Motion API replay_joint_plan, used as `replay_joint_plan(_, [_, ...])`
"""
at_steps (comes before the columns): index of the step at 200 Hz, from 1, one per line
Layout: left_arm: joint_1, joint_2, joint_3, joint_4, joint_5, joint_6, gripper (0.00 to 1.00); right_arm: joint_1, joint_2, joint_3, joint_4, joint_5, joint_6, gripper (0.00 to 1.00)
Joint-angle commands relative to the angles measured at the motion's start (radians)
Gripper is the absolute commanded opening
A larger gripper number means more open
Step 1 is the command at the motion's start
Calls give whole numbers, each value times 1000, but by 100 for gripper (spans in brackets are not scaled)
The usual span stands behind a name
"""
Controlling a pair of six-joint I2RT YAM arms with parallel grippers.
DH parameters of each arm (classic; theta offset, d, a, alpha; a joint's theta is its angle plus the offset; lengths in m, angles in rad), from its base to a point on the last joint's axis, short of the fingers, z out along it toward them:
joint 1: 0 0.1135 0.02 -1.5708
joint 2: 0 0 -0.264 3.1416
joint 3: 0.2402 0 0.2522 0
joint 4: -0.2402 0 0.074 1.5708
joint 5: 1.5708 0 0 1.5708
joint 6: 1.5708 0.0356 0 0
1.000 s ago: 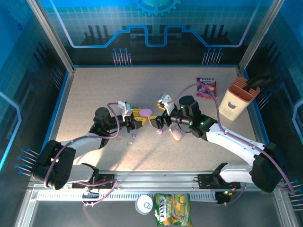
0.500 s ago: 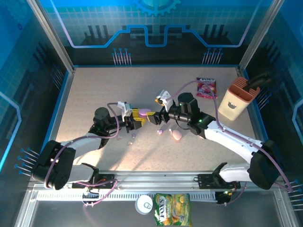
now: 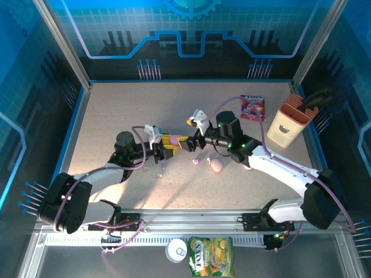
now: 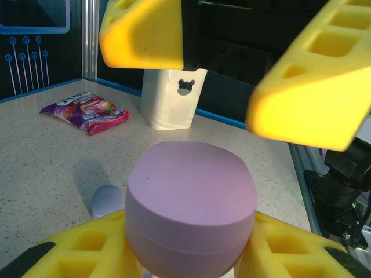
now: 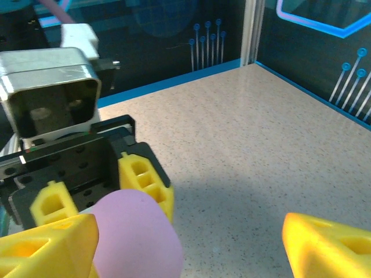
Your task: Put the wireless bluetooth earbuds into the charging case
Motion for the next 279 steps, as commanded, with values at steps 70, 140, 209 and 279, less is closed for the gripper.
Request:
replay_joint_plan(70, [-1,-3,35,-4,20,14,39,20,47,44,-81,32,-122,84])
replay_joint_plan(140, [0,7,32,9,18,10,39,24,35,22,-41,-45,-140,85])
replay_joint_plan(209, [0,-2,26,7,17,9,39,26,37,12,-39,-31,-147,85])
replay_joint_plan(279, [-1,-15,19,-5,18,10,39,34,35,22,-76,-40,-185,85])
